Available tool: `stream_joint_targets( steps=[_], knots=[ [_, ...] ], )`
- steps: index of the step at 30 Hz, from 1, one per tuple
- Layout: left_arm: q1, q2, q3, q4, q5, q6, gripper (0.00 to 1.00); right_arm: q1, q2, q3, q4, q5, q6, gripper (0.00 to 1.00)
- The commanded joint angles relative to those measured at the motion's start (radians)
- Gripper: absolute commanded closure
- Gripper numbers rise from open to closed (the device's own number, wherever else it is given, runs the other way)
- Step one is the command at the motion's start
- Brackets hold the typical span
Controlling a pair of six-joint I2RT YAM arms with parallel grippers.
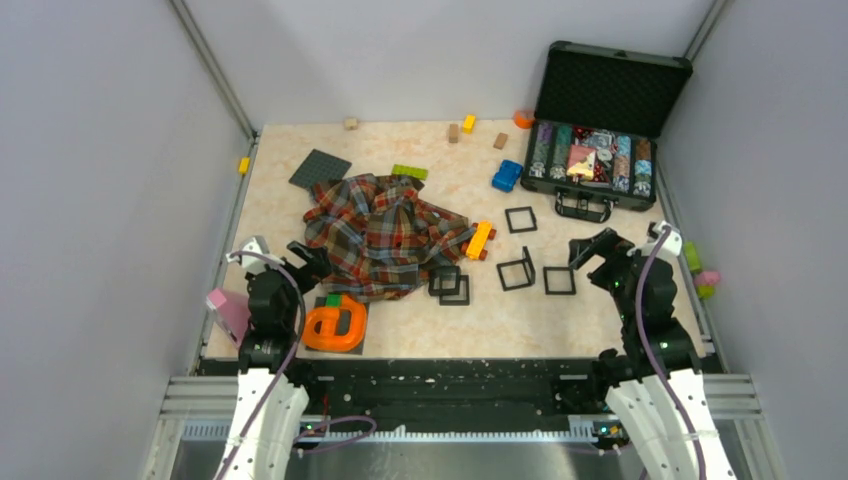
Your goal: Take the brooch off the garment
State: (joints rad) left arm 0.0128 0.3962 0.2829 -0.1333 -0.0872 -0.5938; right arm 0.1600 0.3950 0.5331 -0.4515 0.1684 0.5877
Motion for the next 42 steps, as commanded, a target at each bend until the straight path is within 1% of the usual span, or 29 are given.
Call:
stream_joint_targets(
  steps=[1,5,8,10,13,16,18,21,25,27,28,29,31,36,42],
  knots=[
    [-0.002,-0.009,-0.007,0.061,0.062,0.023,0.01,0.006,0.027,0.036,0.069,-0.030,-0.035,0.01],
    [-0.002,-0.005,-0.037,0.123,0.165,0.039,0.01,0.009,0.124,0.079,0.098,-0.159,-0.065,0.01],
    [-0.002,0.008,-0.057,0.206,0.243,0.049,0.01,0.043,0.212,0.124,0.091,-0.162,-0.064,0.01],
    [-0.003,0.027,-0.062,0.241,0.273,0.033,0.02,0.103,0.256,0.150,0.097,-0.121,-0.067,0.01],
    [-0.003,0.076,-0.057,0.287,0.301,0.017,0.02,0.253,0.320,0.195,0.106,-0.019,-0.067,0.01],
    [-0.005,0.140,-0.048,0.339,0.342,-0.008,0.04,0.392,0.424,0.263,0.101,0.061,-0.059,0.02],
    [-0.008,0.189,-0.036,0.365,0.359,-0.027,0.05,0.475,0.478,0.293,0.115,0.093,-0.042,0.05],
    [-0.064,0.248,-0.010,0.391,0.354,-0.027,0.06,0.563,0.564,0.314,0.151,0.121,-0.013,0.07],
    [-0.153,0.322,0.060,0.370,0.292,0.017,0.06,0.657,0.734,0.348,0.168,0.176,0.029,0.06],
    [-0.211,0.364,0.104,0.348,0.252,0.054,0.06,0.681,0.816,0.362,0.186,0.174,0.037,0.06],
    [-0.235,0.384,0.121,0.343,0.236,0.068,0.06,0.682,0.849,0.360,0.203,0.162,0.047,0.09],
    [-0.250,0.407,0.135,0.342,0.227,0.077,0.07,0.683,0.875,0.356,0.222,0.149,0.062,0.14],
    [-0.260,0.444,0.147,0.355,0.247,0.080,0.08,0.682,0.910,0.342,0.269,0.116,0.086,0.22],
    [-0.260,0.533,0.163,0.379,0.277,0.099,0.11,0.683,0.996,0.322,0.341,0.052,0.168,0.31],
    [-0.260,0.571,0.150,0.411,0.305,0.103,0.13,0.675,1.062,0.270,0.410,-0.007,0.309,0.33]
  ],
)
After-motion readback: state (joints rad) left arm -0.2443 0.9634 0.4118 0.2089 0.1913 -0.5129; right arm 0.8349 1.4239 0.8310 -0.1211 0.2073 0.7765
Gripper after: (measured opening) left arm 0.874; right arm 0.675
